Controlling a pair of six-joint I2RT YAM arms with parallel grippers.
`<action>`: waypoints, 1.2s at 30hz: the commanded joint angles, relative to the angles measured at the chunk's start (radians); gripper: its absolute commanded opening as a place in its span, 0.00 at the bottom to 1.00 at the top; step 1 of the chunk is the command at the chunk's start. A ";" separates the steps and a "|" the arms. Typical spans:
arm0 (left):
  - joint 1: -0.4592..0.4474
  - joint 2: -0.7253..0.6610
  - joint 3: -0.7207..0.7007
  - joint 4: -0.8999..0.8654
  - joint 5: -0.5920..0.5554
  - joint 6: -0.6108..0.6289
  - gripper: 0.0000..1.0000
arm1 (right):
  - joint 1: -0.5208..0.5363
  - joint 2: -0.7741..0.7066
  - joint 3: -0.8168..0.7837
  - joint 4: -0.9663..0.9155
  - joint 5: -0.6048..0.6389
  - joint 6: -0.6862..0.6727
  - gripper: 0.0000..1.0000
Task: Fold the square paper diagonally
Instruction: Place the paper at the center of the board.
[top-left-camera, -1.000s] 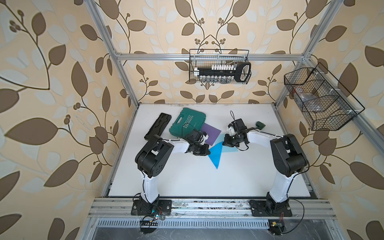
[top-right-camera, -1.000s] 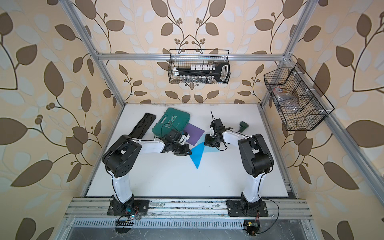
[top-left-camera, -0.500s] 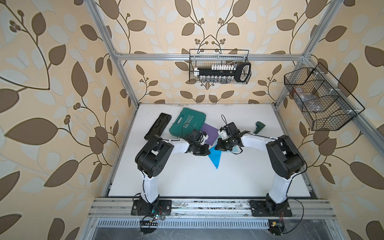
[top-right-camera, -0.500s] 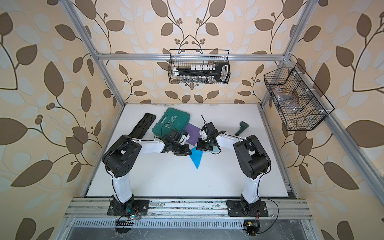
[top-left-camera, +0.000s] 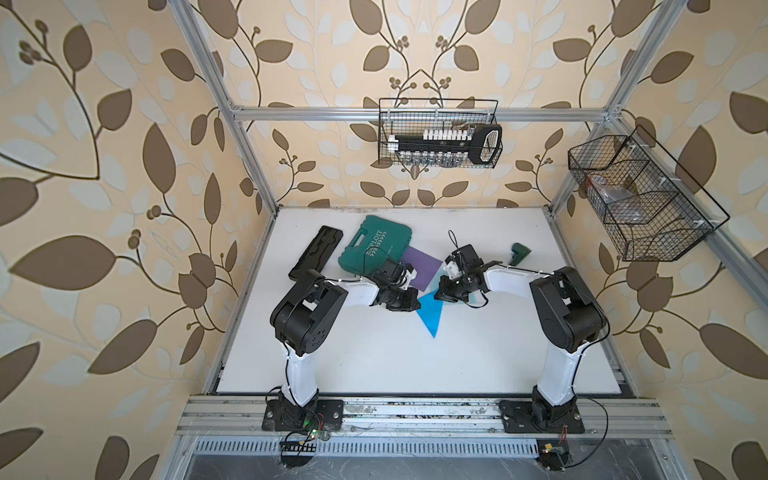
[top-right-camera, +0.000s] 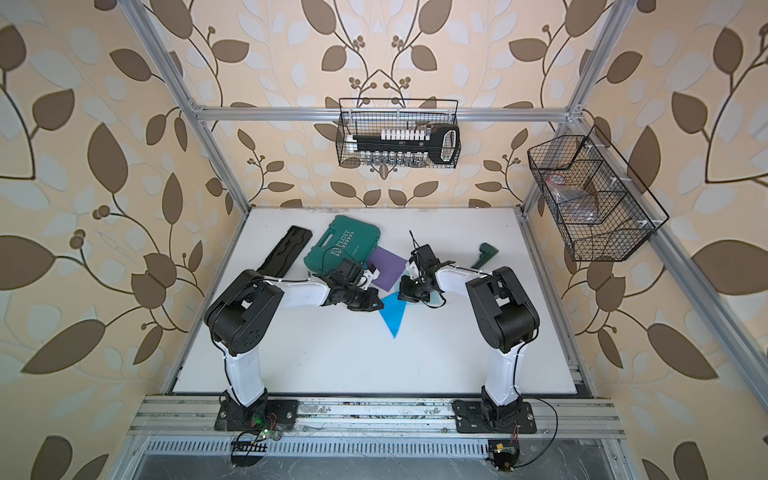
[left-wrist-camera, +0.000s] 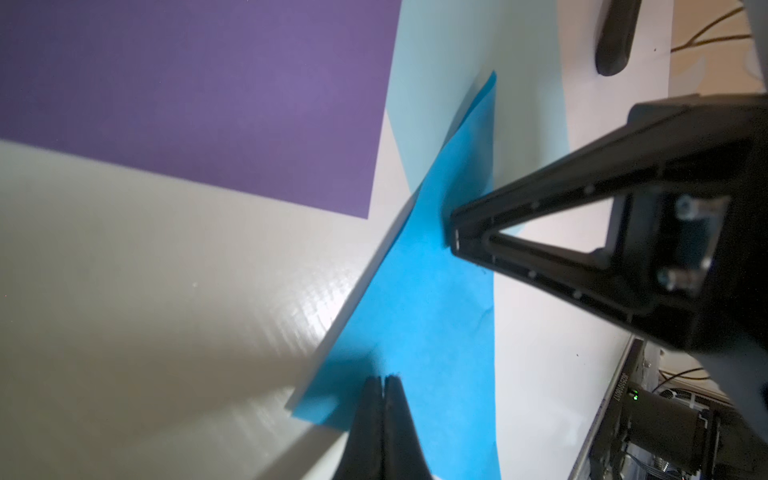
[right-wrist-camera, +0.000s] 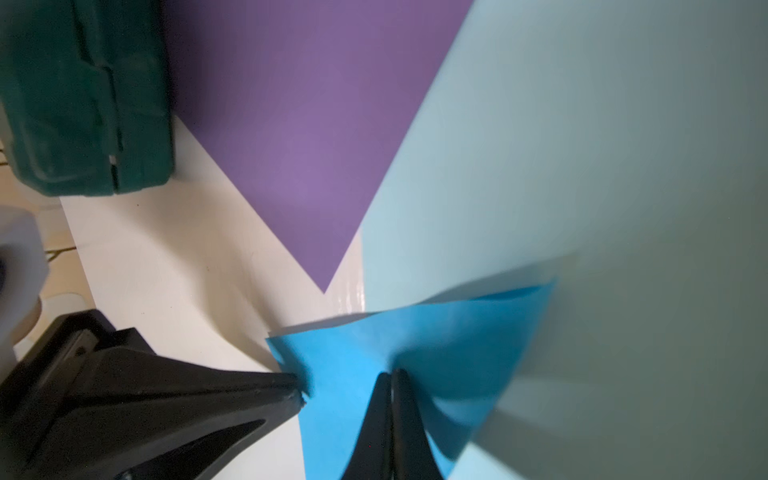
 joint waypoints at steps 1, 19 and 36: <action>0.000 0.029 -0.008 -0.103 -0.083 0.029 0.00 | -0.035 0.043 -0.012 -0.033 0.066 -0.001 0.00; 0.001 0.036 -0.003 -0.110 -0.087 0.033 0.00 | -0.128 0.114 0.078 -0.034 0.120 -0.002 0.00; 0.001 0.029 -0.004 -0.106 -0.083 0.032 0.00 | -0.015 -0.154 -0.024 -0.087 0.043 -0.197 0.00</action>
